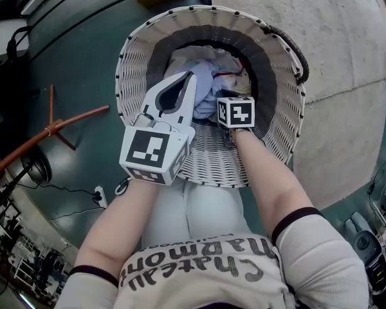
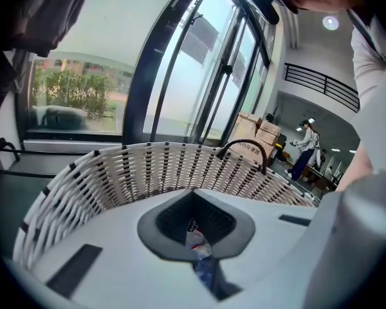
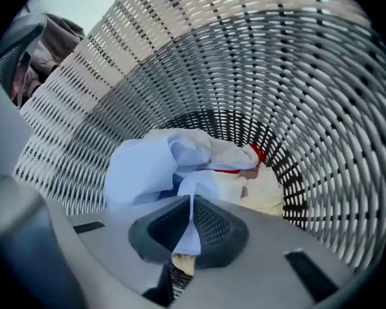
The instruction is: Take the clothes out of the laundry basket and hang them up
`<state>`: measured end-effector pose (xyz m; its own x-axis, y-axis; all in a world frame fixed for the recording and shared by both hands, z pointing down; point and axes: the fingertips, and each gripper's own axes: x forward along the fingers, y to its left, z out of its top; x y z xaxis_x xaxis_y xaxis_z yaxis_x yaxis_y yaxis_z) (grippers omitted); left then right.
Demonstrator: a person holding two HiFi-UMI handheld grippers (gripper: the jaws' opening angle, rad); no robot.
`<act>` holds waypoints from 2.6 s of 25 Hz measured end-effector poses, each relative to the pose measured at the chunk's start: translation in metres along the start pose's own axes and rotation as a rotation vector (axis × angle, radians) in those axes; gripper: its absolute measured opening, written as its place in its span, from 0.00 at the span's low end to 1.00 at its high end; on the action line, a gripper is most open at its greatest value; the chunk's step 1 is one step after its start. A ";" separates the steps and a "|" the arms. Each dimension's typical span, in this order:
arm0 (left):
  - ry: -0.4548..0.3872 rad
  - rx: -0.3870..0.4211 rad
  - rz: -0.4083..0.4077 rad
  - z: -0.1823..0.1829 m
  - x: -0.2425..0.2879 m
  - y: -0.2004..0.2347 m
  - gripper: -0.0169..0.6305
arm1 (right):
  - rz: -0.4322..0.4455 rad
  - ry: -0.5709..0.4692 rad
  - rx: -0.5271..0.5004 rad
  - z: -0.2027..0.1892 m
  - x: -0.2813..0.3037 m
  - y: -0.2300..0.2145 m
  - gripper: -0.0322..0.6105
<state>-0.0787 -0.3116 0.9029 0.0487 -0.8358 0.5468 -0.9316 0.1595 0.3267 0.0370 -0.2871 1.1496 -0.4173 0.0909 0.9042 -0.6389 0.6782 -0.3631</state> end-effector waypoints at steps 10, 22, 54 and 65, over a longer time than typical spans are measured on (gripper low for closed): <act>0.030 -0.052 0.068 0.042 -0.054 -0.028 0.04 | 0.083 -0.099 0.083 0.033 -0.124 0.045 0.10; -0.002 -0.056 0.061 0.130 -0.154 -0.091 0.04 | 0.170 -0.186 0.014 0.085 -0.329 0.089 0.09; -0.167 0.085 -0.661 0.341 -0.219 -0.251 0.18 | 0.495 -0.543 -0.592 0.219 -0.732 0.246 0.09; -0.218 0.113 -0.600 0.391 -0.256 -0.248 0.05 | 0.480 -0.546 -0.636 0.216 -0.734 0.237 0.09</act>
<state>-0.0010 -0.3425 0.3806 0.5096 -0.8518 0.1215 -0.7978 -0.4150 0.4373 0.0527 -0.3504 0.3514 -0.8885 0.2188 0.4034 0.0808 0.9399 -0.3319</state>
